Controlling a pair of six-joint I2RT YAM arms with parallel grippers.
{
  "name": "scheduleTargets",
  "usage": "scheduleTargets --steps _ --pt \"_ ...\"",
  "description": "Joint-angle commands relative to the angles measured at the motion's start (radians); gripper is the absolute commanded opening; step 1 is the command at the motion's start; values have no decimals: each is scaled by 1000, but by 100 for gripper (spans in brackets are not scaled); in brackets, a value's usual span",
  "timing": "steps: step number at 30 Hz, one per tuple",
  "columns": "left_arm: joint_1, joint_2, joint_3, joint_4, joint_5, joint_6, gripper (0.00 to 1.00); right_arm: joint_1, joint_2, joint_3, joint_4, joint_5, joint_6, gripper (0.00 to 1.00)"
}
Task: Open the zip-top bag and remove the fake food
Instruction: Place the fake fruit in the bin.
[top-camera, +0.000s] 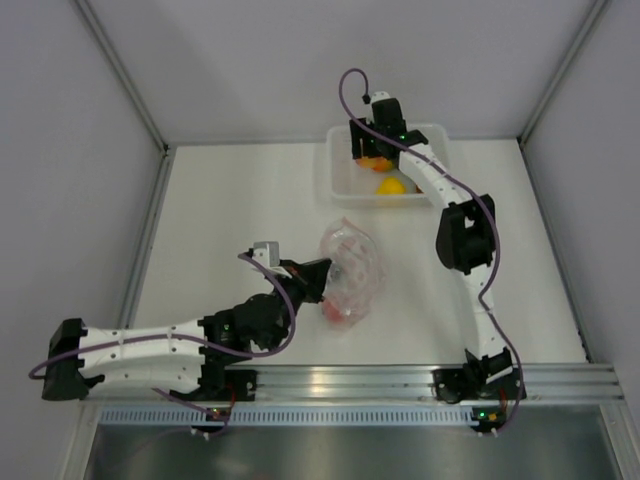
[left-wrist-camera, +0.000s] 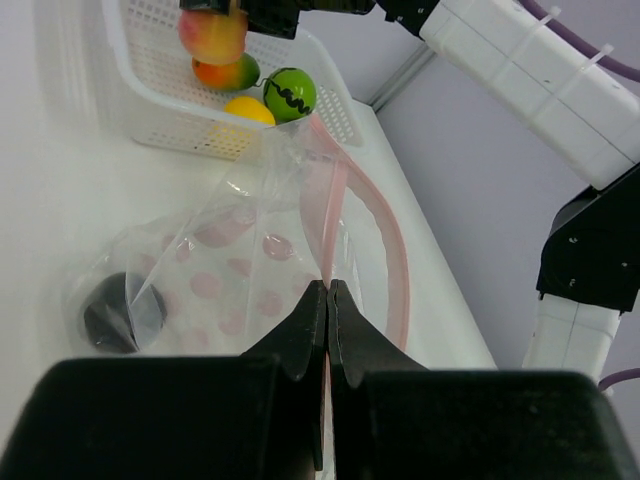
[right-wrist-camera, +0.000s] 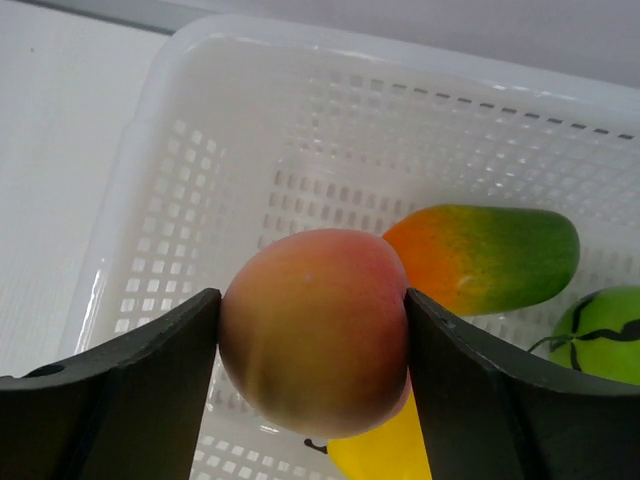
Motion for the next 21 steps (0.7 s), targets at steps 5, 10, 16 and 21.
scheduleTargets --steps 5,10,16,21 --pt "4 -23 21 -36 -11 13 0 22 -32 63 6 3 -49 95" --pt "4 -9 21 -35 -2 8 0 15 -113 40 -22 20 -58 99" --pt "4 12 40 -35 14 11 0 -24 -412 -208 27 -61 51 100" --pt "7 49 78 -33 15 11 0 -82 -733 -523 101 -185 134 99"
